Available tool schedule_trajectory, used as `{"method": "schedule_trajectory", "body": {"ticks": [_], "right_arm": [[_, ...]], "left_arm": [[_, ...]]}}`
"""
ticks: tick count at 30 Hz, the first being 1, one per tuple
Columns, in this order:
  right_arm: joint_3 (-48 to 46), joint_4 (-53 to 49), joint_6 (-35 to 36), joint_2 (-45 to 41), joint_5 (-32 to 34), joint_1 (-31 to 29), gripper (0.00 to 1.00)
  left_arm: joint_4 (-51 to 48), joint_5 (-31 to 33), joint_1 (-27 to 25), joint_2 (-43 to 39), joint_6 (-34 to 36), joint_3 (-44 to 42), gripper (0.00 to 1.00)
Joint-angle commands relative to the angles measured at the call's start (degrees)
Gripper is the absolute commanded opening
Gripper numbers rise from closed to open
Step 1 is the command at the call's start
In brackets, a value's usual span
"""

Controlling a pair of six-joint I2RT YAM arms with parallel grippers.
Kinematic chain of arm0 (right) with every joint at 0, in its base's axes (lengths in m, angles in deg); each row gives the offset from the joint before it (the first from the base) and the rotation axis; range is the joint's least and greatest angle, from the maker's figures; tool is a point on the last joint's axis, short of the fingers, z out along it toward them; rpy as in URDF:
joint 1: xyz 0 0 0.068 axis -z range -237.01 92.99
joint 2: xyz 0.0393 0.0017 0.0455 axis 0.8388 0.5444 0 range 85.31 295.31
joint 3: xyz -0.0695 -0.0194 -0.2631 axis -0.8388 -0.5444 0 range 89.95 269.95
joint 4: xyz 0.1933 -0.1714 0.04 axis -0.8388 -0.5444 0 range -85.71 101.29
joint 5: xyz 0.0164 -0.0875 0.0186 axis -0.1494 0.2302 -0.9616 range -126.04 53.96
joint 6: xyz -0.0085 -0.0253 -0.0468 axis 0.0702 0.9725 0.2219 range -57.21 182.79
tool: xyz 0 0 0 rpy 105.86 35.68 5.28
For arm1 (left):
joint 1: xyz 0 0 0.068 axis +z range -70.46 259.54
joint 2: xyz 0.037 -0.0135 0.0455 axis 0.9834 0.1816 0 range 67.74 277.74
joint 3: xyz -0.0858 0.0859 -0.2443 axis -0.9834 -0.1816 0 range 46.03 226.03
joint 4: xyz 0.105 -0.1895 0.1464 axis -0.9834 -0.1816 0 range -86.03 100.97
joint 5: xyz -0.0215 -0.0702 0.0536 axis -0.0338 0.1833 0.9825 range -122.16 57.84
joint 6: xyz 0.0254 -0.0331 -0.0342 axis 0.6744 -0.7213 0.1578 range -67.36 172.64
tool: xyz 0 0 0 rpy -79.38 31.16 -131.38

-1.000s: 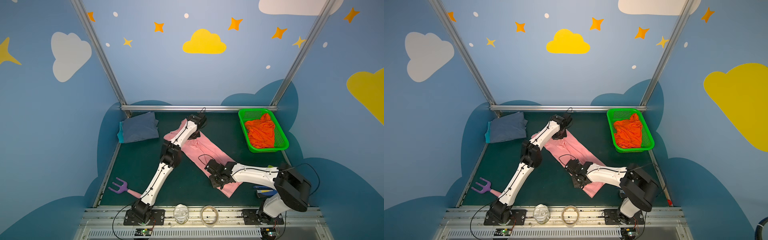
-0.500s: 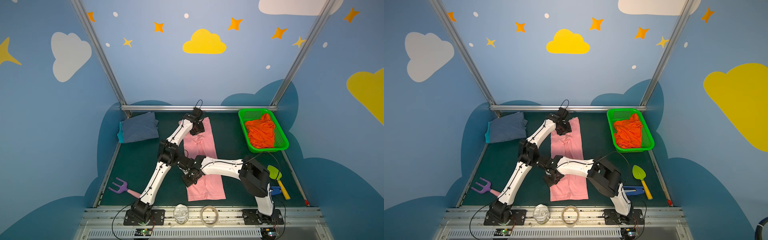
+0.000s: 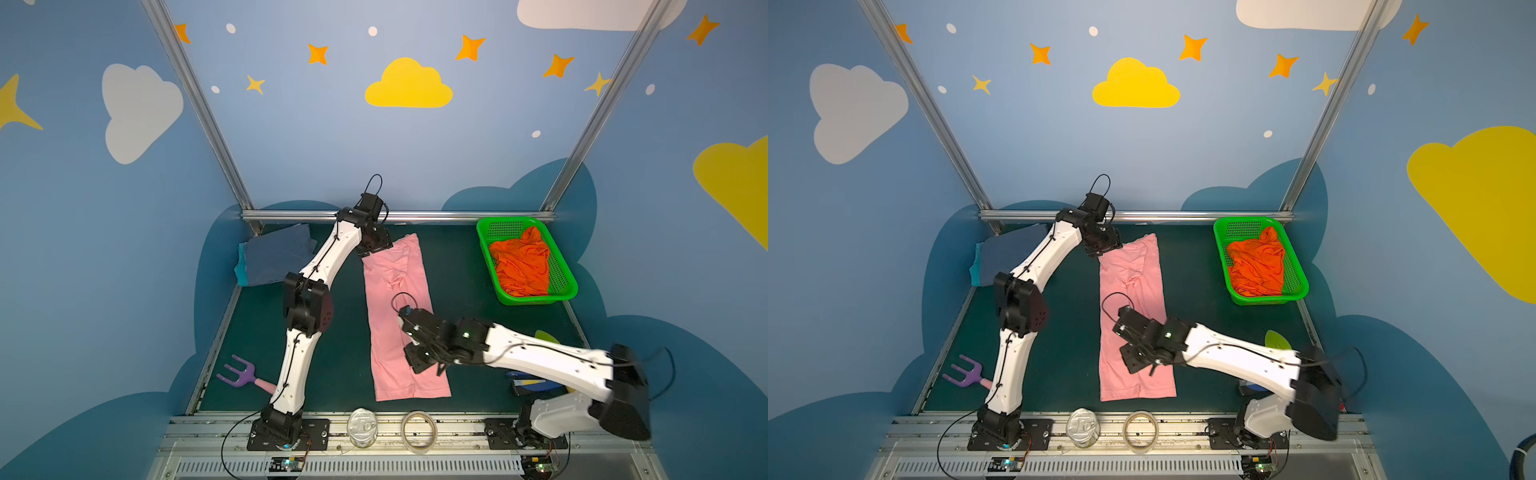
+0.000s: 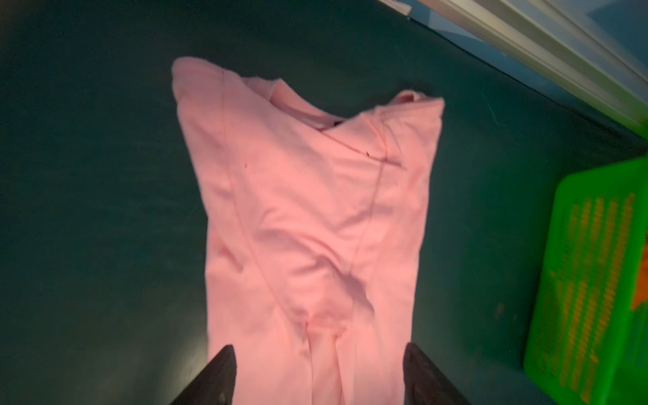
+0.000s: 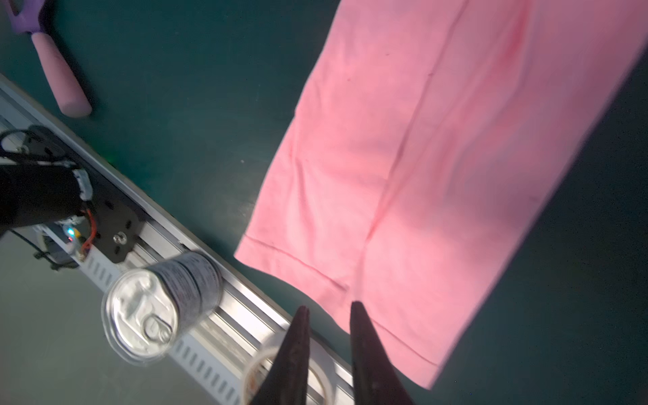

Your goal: Fold and stack the t-shirts

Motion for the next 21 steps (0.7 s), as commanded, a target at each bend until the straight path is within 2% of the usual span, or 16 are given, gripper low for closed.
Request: {"method": "schedule_trajectory", "body": {"ticks": [1,3,5,7,9,12,16,17,21], "right_arm": [[-10.01,-5.66,-8.61,-8.72,9.38,1.18,0.30],[-17.95,-4.52,-12.87,-16.69,9.98,1.79,0.31],[-24.55,-2.38,-13.32,-24.04,8.99,1.92,0.33],[-28.60,-2.54,-15.35,-31.28,7.82,2.27,0.42],[-30.97,-4.39,-17.10,-37.31,6.81,3.12,0.50],[-32.54,-7.65,-17.98,-42.06,4.58,4.60,0.56],[-34.63,-5.42,-17.72,-39.08,-1.21,5.37,0.62],[-35.17,-3.51,-17.30,-37.45,-2.90,5.33,0.62],[-36.48,3.74,-16.55,-31.64,-7.45,5.35,0.61]], "left_arm": [[2.17,7.35,-4.36,-15.81,0.82,-17.65,0.73],[7.24,8.29,-7.26,-26.11,-1.37,-32.74,0.62],[9.07,9.15,-9.42,-34.14,-4.41,-44.57,0.47],[9.38,9.99,-11.54,-40.68,-8.15,-54.60,0.33],[9.74,9.92,-14.41,-45.40,-12.01,-63.10,0.29],[9.23,9.75,-20.56,-48.75,-18.27,-71.91,0.33],[12.24,9.54,-29.41,-49.81,-26.84,-78.58,0.57],[13.42,9.35,-31.38,-49.52,-28.29,-79.49,0.60],[15.33,9.35,-35.97,-46.60,-32.59,-81.48,0.61]]}}
